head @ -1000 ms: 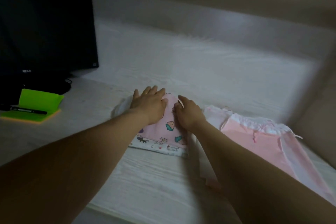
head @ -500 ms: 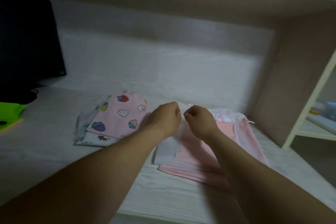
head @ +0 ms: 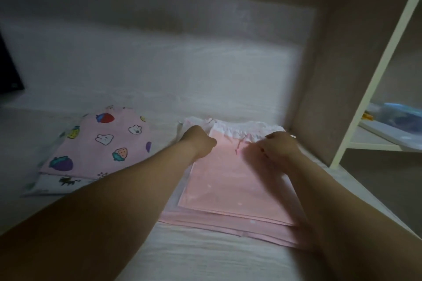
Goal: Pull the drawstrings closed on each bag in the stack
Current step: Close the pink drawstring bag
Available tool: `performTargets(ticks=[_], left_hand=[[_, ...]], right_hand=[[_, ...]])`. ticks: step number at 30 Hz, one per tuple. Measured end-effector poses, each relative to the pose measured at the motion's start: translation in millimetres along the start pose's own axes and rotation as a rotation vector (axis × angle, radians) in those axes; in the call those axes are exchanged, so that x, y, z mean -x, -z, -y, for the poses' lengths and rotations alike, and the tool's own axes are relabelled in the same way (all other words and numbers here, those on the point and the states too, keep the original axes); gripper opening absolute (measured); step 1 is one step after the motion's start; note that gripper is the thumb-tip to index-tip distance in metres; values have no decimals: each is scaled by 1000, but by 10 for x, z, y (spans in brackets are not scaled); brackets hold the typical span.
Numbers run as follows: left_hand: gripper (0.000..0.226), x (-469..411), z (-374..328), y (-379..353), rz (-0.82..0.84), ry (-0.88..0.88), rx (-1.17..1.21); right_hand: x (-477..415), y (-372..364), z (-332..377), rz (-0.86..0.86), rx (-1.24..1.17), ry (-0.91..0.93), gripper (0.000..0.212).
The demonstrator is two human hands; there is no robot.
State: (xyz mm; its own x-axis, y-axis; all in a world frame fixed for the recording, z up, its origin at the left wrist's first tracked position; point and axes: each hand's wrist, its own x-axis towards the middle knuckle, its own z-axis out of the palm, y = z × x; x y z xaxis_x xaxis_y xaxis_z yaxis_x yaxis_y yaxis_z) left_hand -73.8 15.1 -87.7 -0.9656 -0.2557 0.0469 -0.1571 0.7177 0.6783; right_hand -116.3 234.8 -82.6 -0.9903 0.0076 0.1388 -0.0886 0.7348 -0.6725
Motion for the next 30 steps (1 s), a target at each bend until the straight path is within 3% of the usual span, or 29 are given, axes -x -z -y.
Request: performTargets(ticks=[5,8,10,12,15,17,22,27,30], left_hand=[[24,-58,103,84,-5,20,284],[19,40,86,199,64,52,549],[11,121,92,299,94,73,598],[22,221,164,369,133,118,620],[23,317,271,381,227,172,687],[16,307,298,357,262,139,723],[29,169,289,278,168,-15,719],[30,132,350,83,101,-92,693],[30,123,387,75,96,-98,715]], right_hand=[[-47,9,106,-32,-84,38,23],[-8,33,191,103,-362,-14,18],[33,53,199,236,-444,-37,12],[106,61,192,376,-476,-50,11],[226,14,207,443,-434,28,29],[268,-52,219,405,-431,111,20],[382,-184,241,358,-504,253,10],[306,-274,151,136,-752,29,20],[245,-209,168,-6,-1193,-226,31]])
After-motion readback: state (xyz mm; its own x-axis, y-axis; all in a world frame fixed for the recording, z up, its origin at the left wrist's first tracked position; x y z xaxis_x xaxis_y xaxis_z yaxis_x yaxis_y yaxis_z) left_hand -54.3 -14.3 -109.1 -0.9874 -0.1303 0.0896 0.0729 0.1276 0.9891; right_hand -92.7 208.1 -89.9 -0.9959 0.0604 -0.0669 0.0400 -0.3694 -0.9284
